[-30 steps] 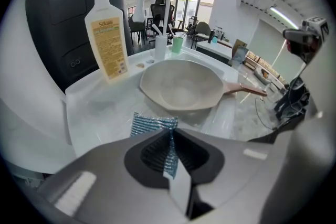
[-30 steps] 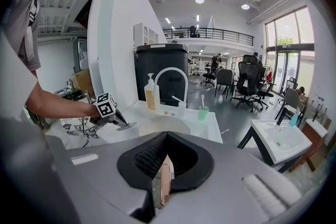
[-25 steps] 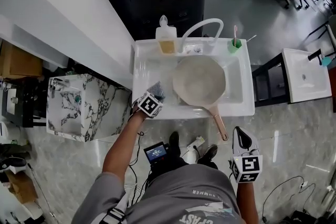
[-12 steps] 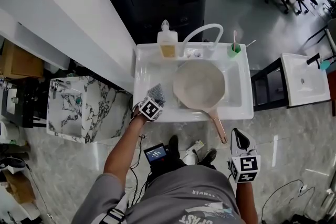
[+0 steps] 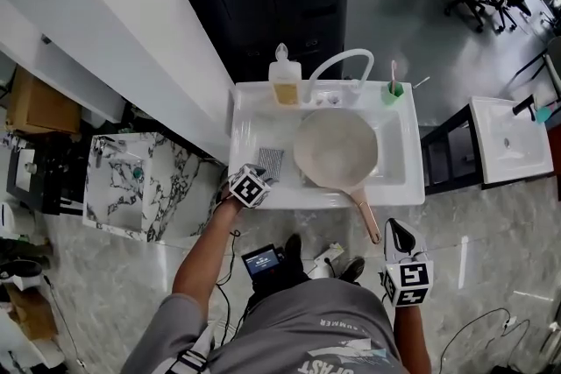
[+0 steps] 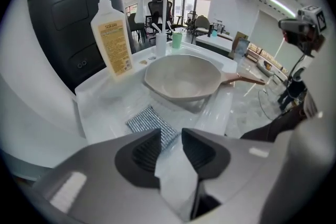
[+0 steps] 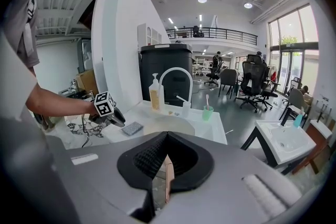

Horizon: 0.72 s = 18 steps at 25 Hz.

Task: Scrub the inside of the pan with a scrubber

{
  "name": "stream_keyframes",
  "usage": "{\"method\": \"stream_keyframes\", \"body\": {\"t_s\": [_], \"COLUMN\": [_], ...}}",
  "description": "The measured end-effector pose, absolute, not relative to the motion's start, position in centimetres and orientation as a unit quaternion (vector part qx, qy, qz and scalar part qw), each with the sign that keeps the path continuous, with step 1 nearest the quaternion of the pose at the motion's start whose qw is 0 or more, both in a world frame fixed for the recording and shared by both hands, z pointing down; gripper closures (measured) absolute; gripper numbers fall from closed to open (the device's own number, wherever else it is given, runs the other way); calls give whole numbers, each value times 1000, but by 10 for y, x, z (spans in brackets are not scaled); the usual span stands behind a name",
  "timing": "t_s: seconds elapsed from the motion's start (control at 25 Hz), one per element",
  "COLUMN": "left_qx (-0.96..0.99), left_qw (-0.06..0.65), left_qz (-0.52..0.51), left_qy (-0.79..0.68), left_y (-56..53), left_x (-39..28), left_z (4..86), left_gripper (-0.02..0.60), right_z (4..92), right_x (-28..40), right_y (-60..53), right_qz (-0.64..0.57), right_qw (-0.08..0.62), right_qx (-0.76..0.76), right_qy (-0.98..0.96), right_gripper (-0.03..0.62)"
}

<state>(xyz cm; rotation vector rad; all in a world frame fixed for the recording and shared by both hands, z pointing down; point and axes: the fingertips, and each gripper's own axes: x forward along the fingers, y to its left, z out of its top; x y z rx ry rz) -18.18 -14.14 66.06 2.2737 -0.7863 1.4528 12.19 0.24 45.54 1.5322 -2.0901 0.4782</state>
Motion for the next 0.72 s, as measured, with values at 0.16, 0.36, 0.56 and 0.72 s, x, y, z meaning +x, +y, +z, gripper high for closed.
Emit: {"method": "stream_keyframes", "body": {"t_s": [0.16,0.36,0.56,0.72], "left_qx": [799,822,850,866], "left_qw": [170,146,92,57], "left_qz": [498,448,394,353], "left_qy": [-291,-320,-337,-350], "left_y": [-140,-146,-150,-149], "left_x": [-187,-182,-166,-153], "left_z": [650,602,543,495], "left_gripper": [456,518,559,578], "right_z": [456,455,452,451], "right_x": [120,117,112,109], "right_y": [4,5,4,2], "right_qz": [173,171,169,166], "right_qw": [248,243,237,231], "right_qx": [562,562,560,558], "right_qy": [-770,-772,-775,-779], "right_gripper": [592,592,592,592]}}
